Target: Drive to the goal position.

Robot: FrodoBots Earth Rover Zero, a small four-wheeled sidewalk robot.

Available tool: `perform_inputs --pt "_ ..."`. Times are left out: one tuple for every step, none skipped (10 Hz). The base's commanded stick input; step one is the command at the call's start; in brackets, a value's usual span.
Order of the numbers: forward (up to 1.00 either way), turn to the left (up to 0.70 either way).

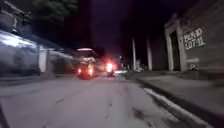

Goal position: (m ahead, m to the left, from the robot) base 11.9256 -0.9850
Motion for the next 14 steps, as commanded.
perform_inputs --pt "0.70 0.00" --pt "0.70 0.00" --pt "0.70 0.00" --pt "0.70 0.00" --pt "0.70 0.00" --pt "0.70 0.00" --pt "0.70 0.00" --pt "0.70 0.00" --pt "0.70 0.00" --pt "0.70 0.00" --pt "0.70 0.00" --pt "0.70 -0.29" --pt "0.70 -0.35" --pt "0.70 -0.35"
